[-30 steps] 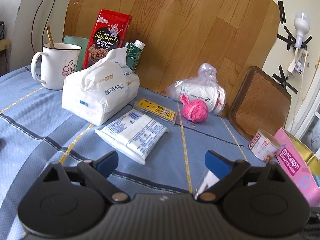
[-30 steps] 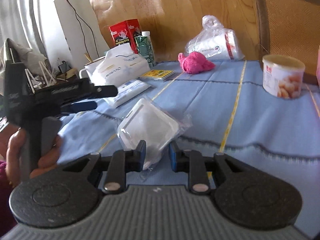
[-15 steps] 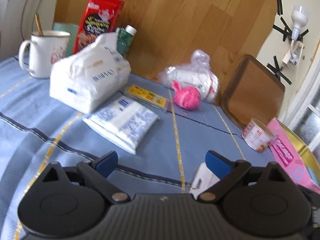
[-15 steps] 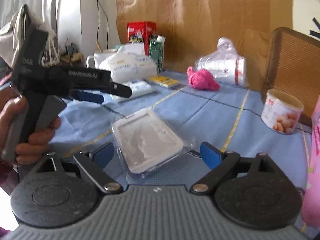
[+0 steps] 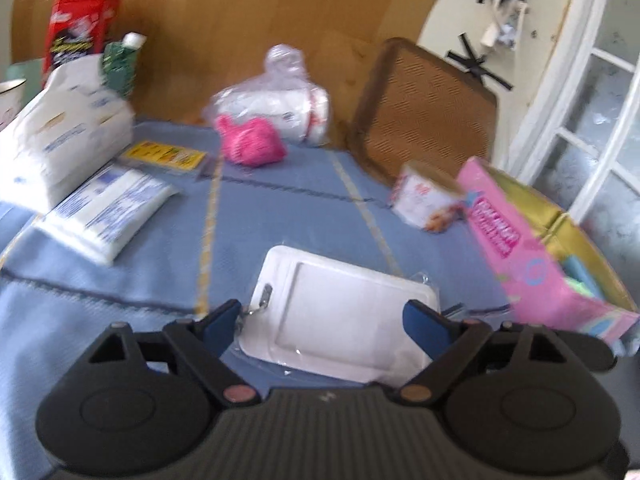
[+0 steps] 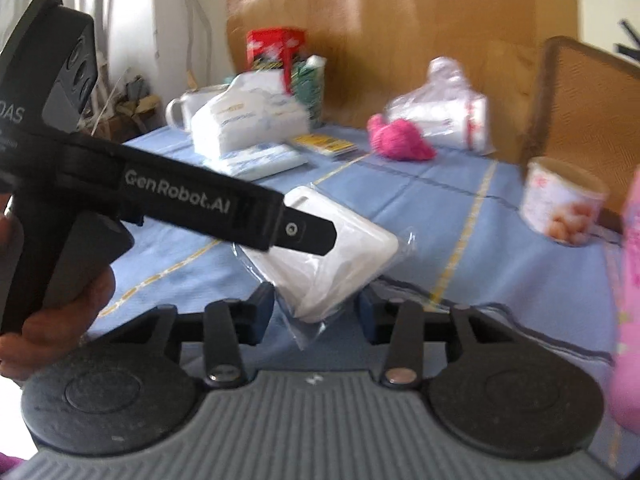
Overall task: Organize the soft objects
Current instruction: 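Lift the white tray, lower it into the pink tin, open right gripper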
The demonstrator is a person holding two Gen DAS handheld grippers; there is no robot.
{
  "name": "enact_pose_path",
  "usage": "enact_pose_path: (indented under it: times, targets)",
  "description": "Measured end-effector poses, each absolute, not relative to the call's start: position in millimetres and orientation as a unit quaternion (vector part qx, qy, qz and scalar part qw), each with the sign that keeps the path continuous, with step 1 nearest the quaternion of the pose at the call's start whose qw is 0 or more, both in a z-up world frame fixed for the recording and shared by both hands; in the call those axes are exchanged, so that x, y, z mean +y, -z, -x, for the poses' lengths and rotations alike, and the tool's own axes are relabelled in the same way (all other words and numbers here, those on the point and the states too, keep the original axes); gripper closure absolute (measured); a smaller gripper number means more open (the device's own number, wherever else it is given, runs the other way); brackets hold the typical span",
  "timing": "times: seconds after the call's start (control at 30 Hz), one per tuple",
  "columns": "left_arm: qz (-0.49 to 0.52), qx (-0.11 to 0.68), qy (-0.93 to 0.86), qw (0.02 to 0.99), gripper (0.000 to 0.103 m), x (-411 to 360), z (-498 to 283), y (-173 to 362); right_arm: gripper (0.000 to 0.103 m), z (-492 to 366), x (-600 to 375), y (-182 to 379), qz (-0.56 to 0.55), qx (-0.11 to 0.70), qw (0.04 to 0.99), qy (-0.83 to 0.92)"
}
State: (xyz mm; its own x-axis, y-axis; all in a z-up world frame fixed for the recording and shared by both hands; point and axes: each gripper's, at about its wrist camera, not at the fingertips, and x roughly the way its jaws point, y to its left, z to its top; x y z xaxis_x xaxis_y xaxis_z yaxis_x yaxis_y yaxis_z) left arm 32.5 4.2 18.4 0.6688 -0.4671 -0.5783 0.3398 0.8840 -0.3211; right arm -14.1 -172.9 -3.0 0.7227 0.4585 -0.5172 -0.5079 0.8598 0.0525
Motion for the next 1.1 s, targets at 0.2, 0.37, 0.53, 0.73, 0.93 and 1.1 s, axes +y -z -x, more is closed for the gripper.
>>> enact_pose_path:
  times: [0.2, 0.37, 0.53, 0.73, 0.93, 1.1]
  targets:
    - [0.057, 0.292, 0.279, 0.913, 0.013, -56.4, -31.5, -61.5, 0.057, 45.4, -208.3, -23.7, 0.054, 0.179, 0.963, -0.191]
    - [0.011, 0.270, 0.340, 0.901, 0.013, -133.9, -32.1, -84.9, 0.057, 63.4, -262.4, -41.6, 0.032, 0.135, 0.984, -0.113]
    - [-0.025, 0.263, 0.378, 0.887, 0.012, -212.9, -33.0, -92.0, 0.057, 71.3, -318.5, -44.5, 0.000, 0.128, 0.991, -0.042]
    - [-0.041, 0.272, 0.384, 0.881, 0.009, -249.1, -25.2, -88.1, 0.053, 42.4, -367.5, -29.3, -0.002, 0.135, 0.985, 0.108]
    - [-0.033, 0.272, 0.359, 0.892, 0.008, -214.3, -19.4, -84.9, 0.053, 52.9, -397.0, -24.4, -0.071, 0.125, 0.981, 0.131]
    - [0.001, 0.285, 0.324, 0.902, 0.008, -164.8, -22.7, -74.7, 0.052, 62.4, -382.2, -31.9, -0.071, 0.106, 0.987, 0.101]
